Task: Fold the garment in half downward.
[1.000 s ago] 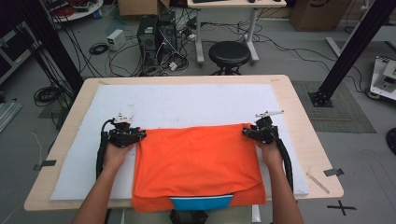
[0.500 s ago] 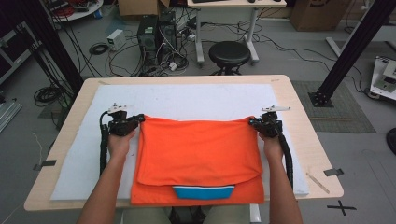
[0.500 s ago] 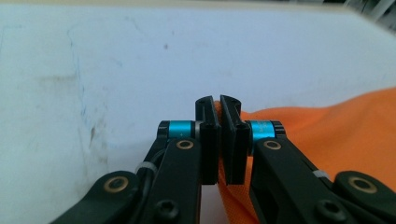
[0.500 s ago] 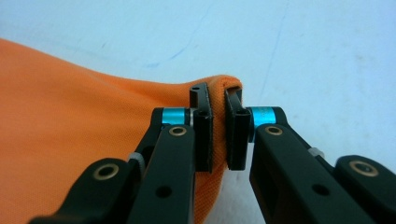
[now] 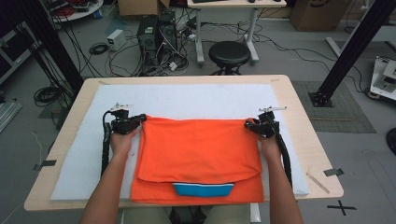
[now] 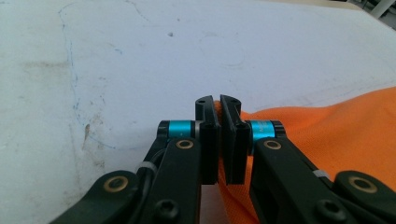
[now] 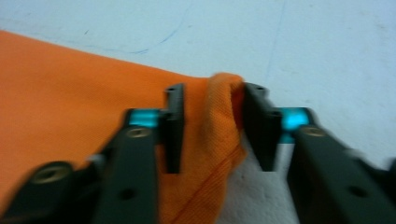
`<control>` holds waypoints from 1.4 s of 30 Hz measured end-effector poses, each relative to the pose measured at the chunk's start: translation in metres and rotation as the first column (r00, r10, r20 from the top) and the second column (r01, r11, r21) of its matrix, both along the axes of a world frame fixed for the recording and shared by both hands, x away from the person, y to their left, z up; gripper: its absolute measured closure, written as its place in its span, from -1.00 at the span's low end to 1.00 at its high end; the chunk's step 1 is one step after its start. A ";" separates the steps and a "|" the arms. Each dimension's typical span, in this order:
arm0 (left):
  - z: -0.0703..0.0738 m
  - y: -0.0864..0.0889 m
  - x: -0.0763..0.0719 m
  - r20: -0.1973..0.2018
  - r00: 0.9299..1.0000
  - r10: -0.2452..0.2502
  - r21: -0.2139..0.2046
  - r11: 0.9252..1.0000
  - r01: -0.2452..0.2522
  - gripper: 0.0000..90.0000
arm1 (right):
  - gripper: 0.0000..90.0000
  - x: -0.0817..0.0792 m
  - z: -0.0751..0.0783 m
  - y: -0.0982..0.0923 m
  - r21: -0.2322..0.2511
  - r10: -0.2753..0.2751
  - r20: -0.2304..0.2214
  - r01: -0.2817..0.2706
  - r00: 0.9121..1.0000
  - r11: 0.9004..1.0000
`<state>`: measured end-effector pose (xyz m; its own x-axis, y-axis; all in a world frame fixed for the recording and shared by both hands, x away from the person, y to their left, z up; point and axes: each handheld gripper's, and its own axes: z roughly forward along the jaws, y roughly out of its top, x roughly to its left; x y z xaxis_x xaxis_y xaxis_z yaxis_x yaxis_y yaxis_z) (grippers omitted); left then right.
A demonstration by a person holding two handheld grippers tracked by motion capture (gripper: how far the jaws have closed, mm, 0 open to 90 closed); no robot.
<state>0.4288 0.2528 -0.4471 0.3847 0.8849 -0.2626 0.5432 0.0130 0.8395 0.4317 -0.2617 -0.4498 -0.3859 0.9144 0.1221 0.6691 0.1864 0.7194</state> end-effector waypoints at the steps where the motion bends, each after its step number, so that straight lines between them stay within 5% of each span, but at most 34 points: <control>1: 0.000 0.000 0.000 0.007 1.000 -0.003 -0.006 1.000 0.003 0.92 | 0.84 0.000 0.000 0.002 -0.018 0.020 0.007 -0.020 1.000 1.000; 3: 0.001 0.001 0.001 0.021 1.000 -0.002 -0.028 1.000 0.003 0.92 | 0.88 0.001 0.001 0.003 -0.030 0.039 0.031 -0.038 0.999 0.999; 7: 0.006 0.003 0.003 0.037 0.999 0.029 -0.100 0.995 -0.025 0.92 | 0.89 0.006 0.005 -0.004 -0.024 -0.016 0.090 0.018 0.996 1.000; 12: 0.011 0.002 0.007 0.093 0.993 0.073 -0.153 0.987 -0.059 0.92 | 0.89 0.016 0.019 0.000 -0.072 -0.050 0.211 0.067 0.976 0.995; 15: 0.007 0.008 0.010 0.077 0.993 0.088 -0.193 0.979 -0.072 0.92 | 0.89 0.023 0.029 0.001 -0.079 -0.068 0.237 0.089 0.969 0.993; 19: 0.007 0.009 0.010 0.097 0.992 0.076 -0.155 0.986 -0.060 0.91 | 0.88 0.028 0.035 0.008 -0.116 -0.055 0.272 0.090 0.961 0.989; 21: 0.007 0.008 0.009 0.106 0.991 0.086 -0.155 0.986 -0.069 0.75 | 0.82 0.028 0.031 0.011 -0.128 -0.062 0.259 0.097 0.964 0.987; 24: 0.009 0.010 0.007 0.086 0.992 0.090 -0.116 0.990 -0.079 0.28 | 0.23 0.029 0.026 0.011 -0.107 -0.098 0.202 0.122 0.974 0.987; 28: 0.012 0.013 -0.002 0.073 0.996 0.059 -0.102 0.993 -0.051 0.05 | -0.04 0.017 0.027 0.002 -0.070 -0.129 0.206 0.146 0.970 0.987; 33: 0.016 0.008 -0.021 0.097 0.995 -0.023 -0.038 0.999 0.027 0.25 | -0.11 -0.006 0.034 -0.007 -0.042 -0.112 0.221 0.124 0.969 0.991; 42: 0.022 0.004 -0.062 0.095 0.990 -0.106 -0.049 0.993 0.111 0.25 | -0.03 -0.055 0.040 -0.013 -0.018 -0.043 0.240 0.048 0.970 0.999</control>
<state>0.3667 0.2567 -0.4255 0.5022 0.8222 -0.2678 0.4640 0.0051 0.8858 0.3765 -0.2745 -0.4095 -0.3591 0.9332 0.0090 0.4861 0.1788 0.8554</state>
